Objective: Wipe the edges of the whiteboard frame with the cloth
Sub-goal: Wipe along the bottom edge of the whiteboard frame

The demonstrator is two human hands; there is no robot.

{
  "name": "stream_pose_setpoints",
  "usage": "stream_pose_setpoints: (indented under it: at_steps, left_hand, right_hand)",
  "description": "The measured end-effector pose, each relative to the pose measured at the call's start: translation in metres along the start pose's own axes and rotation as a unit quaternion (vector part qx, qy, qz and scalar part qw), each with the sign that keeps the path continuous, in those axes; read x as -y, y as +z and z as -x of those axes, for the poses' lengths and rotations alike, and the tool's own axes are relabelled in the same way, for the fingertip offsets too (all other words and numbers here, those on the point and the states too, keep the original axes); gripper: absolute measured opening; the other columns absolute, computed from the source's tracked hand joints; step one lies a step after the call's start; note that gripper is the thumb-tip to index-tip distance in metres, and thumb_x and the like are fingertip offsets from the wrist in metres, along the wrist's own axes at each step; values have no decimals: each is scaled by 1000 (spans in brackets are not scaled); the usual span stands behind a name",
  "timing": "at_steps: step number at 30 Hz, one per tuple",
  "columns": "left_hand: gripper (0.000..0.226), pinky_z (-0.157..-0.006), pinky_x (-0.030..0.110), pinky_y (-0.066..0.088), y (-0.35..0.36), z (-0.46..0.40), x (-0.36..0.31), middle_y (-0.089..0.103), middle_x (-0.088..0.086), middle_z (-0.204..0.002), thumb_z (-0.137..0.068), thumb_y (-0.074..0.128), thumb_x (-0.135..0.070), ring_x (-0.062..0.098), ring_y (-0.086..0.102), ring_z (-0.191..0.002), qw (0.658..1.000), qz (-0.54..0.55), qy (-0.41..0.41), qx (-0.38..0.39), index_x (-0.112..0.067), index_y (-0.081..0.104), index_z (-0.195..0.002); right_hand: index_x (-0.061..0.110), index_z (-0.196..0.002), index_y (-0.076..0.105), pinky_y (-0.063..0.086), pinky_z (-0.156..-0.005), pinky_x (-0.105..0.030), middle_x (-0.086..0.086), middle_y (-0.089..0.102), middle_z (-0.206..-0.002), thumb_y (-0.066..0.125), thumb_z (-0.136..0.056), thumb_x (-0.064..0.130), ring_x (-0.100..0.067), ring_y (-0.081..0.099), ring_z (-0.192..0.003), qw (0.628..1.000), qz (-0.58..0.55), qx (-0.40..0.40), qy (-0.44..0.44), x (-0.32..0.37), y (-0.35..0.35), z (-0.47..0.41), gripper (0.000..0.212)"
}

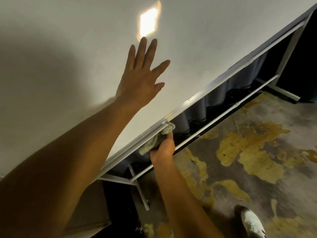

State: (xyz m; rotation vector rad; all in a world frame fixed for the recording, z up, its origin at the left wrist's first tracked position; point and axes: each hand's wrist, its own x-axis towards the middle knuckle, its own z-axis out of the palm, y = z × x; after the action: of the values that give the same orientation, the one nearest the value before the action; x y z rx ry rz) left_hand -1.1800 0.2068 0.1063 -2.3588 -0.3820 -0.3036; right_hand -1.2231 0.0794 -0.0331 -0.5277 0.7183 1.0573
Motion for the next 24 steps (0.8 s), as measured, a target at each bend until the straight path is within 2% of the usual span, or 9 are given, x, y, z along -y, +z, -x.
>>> stream_pose_setpoints:
  at_steps: [1, 3, 5, 8, 11, 13, 16, 21, 24]
  left_hand:
    - [74, -127, 63, 9, -1, -1, 0, 1, 23, -174, -103, 32, -71, 49, 5, -159, 1000, -4, 4, 3, -34, 17, -166]
    - [74, -127, 64, 10, -2, -2, 4, -1, 23, -174, -102, 29, -71, 49, 4, -159, 999, -22, 24, 10, -35, 15, -166]
    - [76, -128, 63, 11, -2, 6, 12, -6, 22, -174, -102, 21, -72, 49, 2, -159, 996, -59, 59, 20, -35, 7, -167]
    - [77, -128, 63, 10, -1, 36, 24, -11, 17, -175, -101, 14, -72, 46, -3, -160, 992, -97, 70, 34, -35, -3, -167]
    - [76, -128, 64, 7, 2, 84, 34, -11, 14, -175, -102, 14, -71, 45, -4, -161, 994, -86, 49, 33, -35, -1, -167]
    - [75, -128, 65, 6, 0, 116, 45, -10, 15, -175, -103, 17, -71, 45, -3, -161, 997, -60, 31, 25, -34, 4, -167]
    - [77, -128, 66, 8, 5, 162, 68, -9, 16, -175, -104, 24, -69, 45, -3, -161, 1000, -23, 18, 2, -31, 6, -168]
    - [80, -128, 64, 9, 17, 182, 83, -10, 14, -175, -103, 27, -70, 43, -6, -161, 999, -26, 36, -11, -30, 3, -168]
    - [74, -129, 63, 6, 24, 175, 82, -10, 14, -175, -107, 23, -67, 43, -6, -161, 998, -31, 37, -28, -30, 2, -168]
  right_hand:
    - [27, -101, 75, 55, -86, -45, -8, 74, -103, 49, -100, 38, -28, 68, -99, 1000, 5, -5, 9, -10, -4, 5, 29]
    - [24, -110, 70, 54, -84, -45, -10, 71, -110, 51, -99, 39, -30, 65, -103, 999, 16, -7, 42, -34, -10, 14, 26]
    - [22, -113, 64, 52, -85, -45, -10, 68, -113, 55, -98, 41, -31, 63, -101, 996, 22, -12, 83, -61, -13, 23, 26]
    - [19, -112, 56, 48, -83, -45, -8, 63, -99, 55, -98, 44, -27, 59, -85, 990, 47, -33, 129, -102, -17, 38, 29]
    - [16, -104, 61, 49, -91, -48, -12, 66, -103, 56, -97, 45, -31, 62, -90, 989, 54, -26, 133, -131, -25, 47, 30]
    - [15, -106, 65, 49, -98, -49, -13, 69, -107, 54, -98, 43, -33, 64, -100, 993, 29, -22, 108, -135, -27, 46, 31]
    - [17, -105, 69, 51, -97, -47, -10, 70, -107, 51, -100, 43, -31, 64, -105, 1000, -1, -3, 29, -117, -23, 42, 32]
    - [27, -108, 67, 41, -108, -46, -6, 65, -126, 54, -96, 48, -26, 61, -111, 994, -25, 6, -106, -26, 3, 24, 27]
    - [23, -135, 53, 40, -109, -44, -7, 53, -144, 42, -104, 33, -29, 53, -127, 987, -24, 41, -150, 15, 14, 13, 33]
